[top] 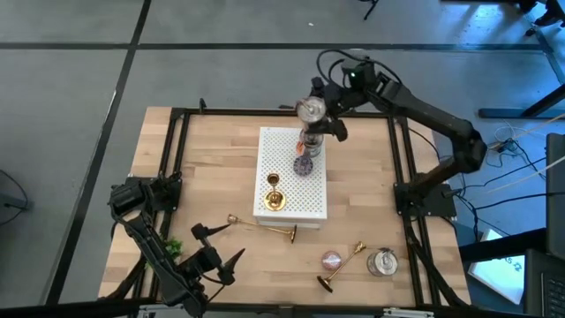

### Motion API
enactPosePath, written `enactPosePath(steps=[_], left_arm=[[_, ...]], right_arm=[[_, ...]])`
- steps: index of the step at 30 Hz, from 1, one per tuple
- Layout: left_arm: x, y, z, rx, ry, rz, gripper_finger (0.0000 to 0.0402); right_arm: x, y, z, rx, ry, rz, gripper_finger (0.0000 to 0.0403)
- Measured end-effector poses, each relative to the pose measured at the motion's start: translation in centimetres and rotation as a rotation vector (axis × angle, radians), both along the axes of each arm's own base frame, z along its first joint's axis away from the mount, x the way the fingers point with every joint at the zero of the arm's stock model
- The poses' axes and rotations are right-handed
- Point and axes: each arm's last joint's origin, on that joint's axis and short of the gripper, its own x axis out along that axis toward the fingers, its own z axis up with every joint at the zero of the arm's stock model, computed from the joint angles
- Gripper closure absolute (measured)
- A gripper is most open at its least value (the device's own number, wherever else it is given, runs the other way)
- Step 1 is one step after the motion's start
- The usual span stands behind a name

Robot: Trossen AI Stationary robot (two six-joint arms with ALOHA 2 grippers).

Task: Pick & Place candle stick holders
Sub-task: Put the left silver scented candle on the shelf

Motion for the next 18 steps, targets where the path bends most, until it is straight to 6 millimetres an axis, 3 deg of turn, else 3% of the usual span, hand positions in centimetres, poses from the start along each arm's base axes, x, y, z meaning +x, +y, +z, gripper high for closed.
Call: enactPosePath(steps=[18], left_arm=[[-0.2, -1.1, -0.3, -0.022, -0.021, -0.049, 0.0002]], right_arm=[[-5.2, 4.2, 1.1, 0.057, 0.265, -0.064, 0.0056]])
